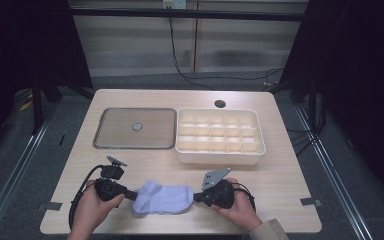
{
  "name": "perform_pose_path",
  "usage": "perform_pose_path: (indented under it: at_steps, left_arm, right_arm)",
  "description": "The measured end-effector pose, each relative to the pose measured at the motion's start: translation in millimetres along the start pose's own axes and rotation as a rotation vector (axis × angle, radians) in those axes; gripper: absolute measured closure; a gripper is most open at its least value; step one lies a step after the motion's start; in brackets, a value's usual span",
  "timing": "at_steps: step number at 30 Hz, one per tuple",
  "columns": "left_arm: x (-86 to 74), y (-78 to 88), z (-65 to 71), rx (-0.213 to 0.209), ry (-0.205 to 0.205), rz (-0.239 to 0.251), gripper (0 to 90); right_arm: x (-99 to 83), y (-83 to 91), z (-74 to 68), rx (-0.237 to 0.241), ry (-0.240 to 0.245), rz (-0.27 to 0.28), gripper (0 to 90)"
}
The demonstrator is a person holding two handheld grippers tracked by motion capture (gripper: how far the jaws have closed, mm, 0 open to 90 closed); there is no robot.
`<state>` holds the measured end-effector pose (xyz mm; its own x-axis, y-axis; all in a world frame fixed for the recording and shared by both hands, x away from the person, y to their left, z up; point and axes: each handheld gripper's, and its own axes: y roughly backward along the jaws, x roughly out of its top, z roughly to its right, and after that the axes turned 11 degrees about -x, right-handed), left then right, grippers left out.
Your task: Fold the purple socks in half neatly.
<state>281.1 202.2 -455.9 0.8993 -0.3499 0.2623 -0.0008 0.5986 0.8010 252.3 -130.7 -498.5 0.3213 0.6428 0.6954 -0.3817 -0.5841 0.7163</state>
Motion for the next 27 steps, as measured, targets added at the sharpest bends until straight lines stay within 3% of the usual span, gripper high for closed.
perform_pose_path:
  at_steps: [3,6,8,12,19,21,25,27]
  left_arm:
    - [-0.1,-1.3,-0.4,0.021,-0.001,0.008,80.4]
    - [1.5,-0.1,-2.5,0.033,0.003,0.053,70.0]
    - [3.2,-0.4,-3.4,0.039,-0.004,0.074,68.2]
    - [5.4,-8.8,-3.8,0.050,-0.020,0.071,64.7]
    - [5.2,-19.2,-0.6,0.100,-0.060,0.034,65.4]
    - [5.8,-21.2,2.1,0.108,-0.074,0.018,75.3]
    - [7.9,-22.4,4.1,0.097,-0.066,-0.005,79.8]
    - [8.4,-20.4,2.3,0.047,-0.044,0.003,80.6]
  right_arm:
    - [-0.1,0.0,-0.1,0.001,0.000,0.001,90.0]
    - [-0.1,0.2,-0.1,0.000,0.001,-0.001,89.9]
    - [-0.1,0.0,0.0,0.003,0.000,0.001,89.9]
    - [-0.1,0.0,0.0,0.003,0.000,0.001,89.8]
    - [-0.2,0.2,-0.3,0.002,0.001,0.000,89.7]
    - [-0.1,0.0,-0.3,0.001,0.004,0.001,89.7]
    - [0.2,0.0,-0.8,-0.001,0.003,-0.002,89.8]
    - [0.4,0.3,-1.3,-0.002,-0.001,-0.005,89.8]
